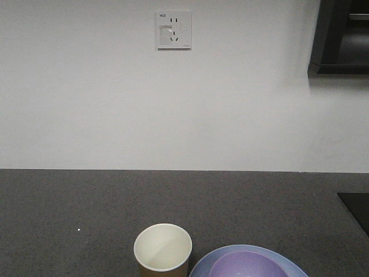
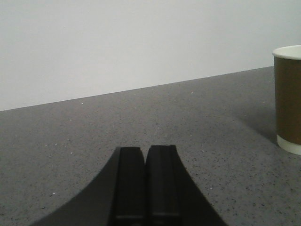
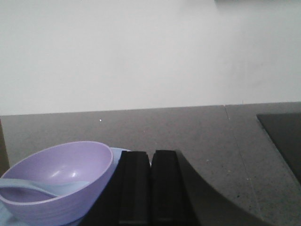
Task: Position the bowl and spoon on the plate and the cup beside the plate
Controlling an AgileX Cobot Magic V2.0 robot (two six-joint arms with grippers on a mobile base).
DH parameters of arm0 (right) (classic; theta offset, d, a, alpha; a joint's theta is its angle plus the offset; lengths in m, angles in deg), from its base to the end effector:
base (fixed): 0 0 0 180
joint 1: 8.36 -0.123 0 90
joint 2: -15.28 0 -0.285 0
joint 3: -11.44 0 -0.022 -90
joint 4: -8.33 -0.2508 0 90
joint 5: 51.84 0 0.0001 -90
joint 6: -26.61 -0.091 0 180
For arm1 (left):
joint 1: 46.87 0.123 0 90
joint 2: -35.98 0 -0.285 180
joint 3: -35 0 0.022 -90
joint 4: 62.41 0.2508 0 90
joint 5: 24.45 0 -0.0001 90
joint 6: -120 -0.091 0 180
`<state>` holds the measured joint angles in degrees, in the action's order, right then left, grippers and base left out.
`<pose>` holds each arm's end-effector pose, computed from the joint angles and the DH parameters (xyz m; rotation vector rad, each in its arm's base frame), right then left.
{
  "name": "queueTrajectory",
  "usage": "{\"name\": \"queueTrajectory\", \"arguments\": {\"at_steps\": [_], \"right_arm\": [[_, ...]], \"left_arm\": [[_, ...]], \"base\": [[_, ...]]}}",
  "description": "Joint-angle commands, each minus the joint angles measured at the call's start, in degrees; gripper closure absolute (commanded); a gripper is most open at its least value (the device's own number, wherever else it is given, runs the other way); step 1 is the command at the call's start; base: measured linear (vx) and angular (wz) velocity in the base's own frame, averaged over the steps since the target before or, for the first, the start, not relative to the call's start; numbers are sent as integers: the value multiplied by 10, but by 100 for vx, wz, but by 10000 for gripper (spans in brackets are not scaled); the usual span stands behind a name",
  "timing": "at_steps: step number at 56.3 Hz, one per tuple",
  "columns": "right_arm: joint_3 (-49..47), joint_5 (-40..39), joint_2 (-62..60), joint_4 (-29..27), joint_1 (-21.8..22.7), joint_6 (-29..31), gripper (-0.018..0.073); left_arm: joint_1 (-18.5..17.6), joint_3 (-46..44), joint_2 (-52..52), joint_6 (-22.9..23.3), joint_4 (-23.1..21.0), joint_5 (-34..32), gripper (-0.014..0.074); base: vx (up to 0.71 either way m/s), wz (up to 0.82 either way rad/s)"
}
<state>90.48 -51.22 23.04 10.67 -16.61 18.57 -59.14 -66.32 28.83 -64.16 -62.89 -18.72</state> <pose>0.0571 0.0082 0.2014 -0.0337 1.5285 0.1939 0.0554 -0.0121 0.1961 0.2226 1.5837 -0.1172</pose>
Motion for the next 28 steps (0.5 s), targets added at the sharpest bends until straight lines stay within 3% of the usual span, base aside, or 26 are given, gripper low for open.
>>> {"name": "queueTrajectory", "arguments": {"at_steps": [1,28], "right_arm": [[2,-21,-5,19,1,0,568],[2,-19,-9,19,1,0,568]], "left_arm": [[1,-15,9,3,-5,-44,600],[1,-15,9,3,-5,-44,600]], "base": [[0,0],[0,0]]}}
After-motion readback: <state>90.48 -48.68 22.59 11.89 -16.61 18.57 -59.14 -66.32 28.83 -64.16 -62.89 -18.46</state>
